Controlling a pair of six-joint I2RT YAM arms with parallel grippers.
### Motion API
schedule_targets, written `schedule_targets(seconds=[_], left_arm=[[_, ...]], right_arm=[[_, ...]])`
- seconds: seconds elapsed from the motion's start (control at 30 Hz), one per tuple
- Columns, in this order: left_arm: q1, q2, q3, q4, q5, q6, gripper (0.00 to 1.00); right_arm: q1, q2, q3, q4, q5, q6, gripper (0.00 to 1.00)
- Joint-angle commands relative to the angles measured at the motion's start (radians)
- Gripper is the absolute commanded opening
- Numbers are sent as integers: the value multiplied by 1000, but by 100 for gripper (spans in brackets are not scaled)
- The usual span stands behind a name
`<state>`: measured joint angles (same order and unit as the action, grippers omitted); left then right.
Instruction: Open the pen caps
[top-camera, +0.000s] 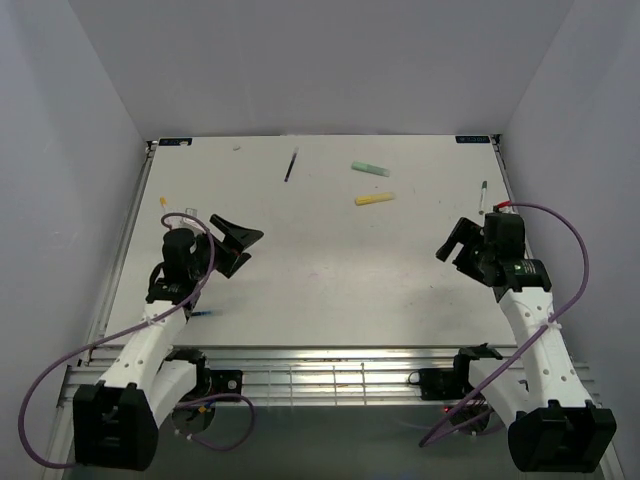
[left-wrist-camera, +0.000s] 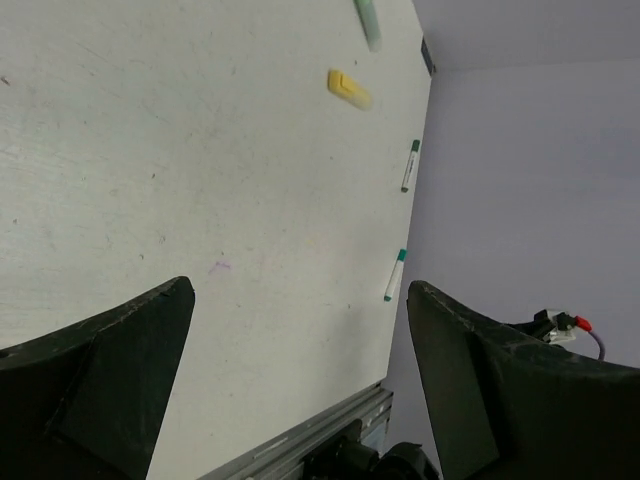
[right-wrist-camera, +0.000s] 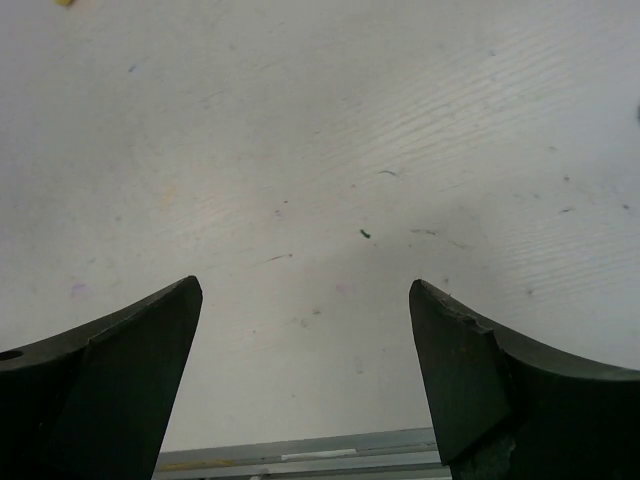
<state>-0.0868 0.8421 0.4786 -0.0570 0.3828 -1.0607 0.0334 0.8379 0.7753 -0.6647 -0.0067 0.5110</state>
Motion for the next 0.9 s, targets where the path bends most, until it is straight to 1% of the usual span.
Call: schedule_targets(seconds=[0.0,0.03,0.07,0.1,0.13,0.17,0.2,0.23,0.3,0.33,0.37,0.43,0.47,0.53,0.6,0.63,0.67,0.73,0.8,0.87], left_arm=[[4,110,12,152,125,25,98],[2,139,38,123,142,69,98],[1,165,111,82,142,97,98],[-4,208,153,19,133,131,98],[-10,224,191,-79,95,189,98],[-25,238,262,-120,71,211,98],[-39,247,287,-162,41,228,98],[-54,256,307,-215,-28,240,98],[-119,264,339,-247,-83,264,98],[-146,273,345,-265,-147,272,98],[-209,279,353,-271,-178,278,98],[-258,304,371,-271,-209,274,98],[-305,313,382,-271,-237,275,98],[-340,330,419,-280,-257,291,98],[-381,342,437,-280,-289,339,98],[-387,344,446,-280,-303,361,98],[-393,344,448,-282,-315,381,98],[-393,336,446,-288,-346,430,98],[-393,328,430,-279,-351,452,98],[-393,328,413,-265,-329,472,97]], right_arm=[[-9,79,126,2,224,-60,90],[-10,110,160,-3,232,-63,90],[-15,177,195,-3,231,-74,90],[-20,211,270,-12,226,-80,90],[-21,237,304,-24,238,-75,90],[-23,283,333,-30,266,-65,90],[-21,305,379,-32,278,-65,90],[-55,326,403,-33,281,-66,90],[-119,394,450,-41,254,-60,90],[-148,418,487,-42,238,-51,90],[-217,475,505,-45,153,-42,90],[-274,533,531,-46,78,-20,90],[-309,584,533,-50,67,-14,90],[-335,634,515,-50,83,-17,90],[-357,674,504,-17,36,-57,90],[-360,702,518,-9,21,-106,90],[-362,769,572,-15,17,-132,93],[-363,852,634,-32,63,-158,95],[-362,886,698,-42,149,-155,95],[-363,911,711,-41,221,-143,96]])
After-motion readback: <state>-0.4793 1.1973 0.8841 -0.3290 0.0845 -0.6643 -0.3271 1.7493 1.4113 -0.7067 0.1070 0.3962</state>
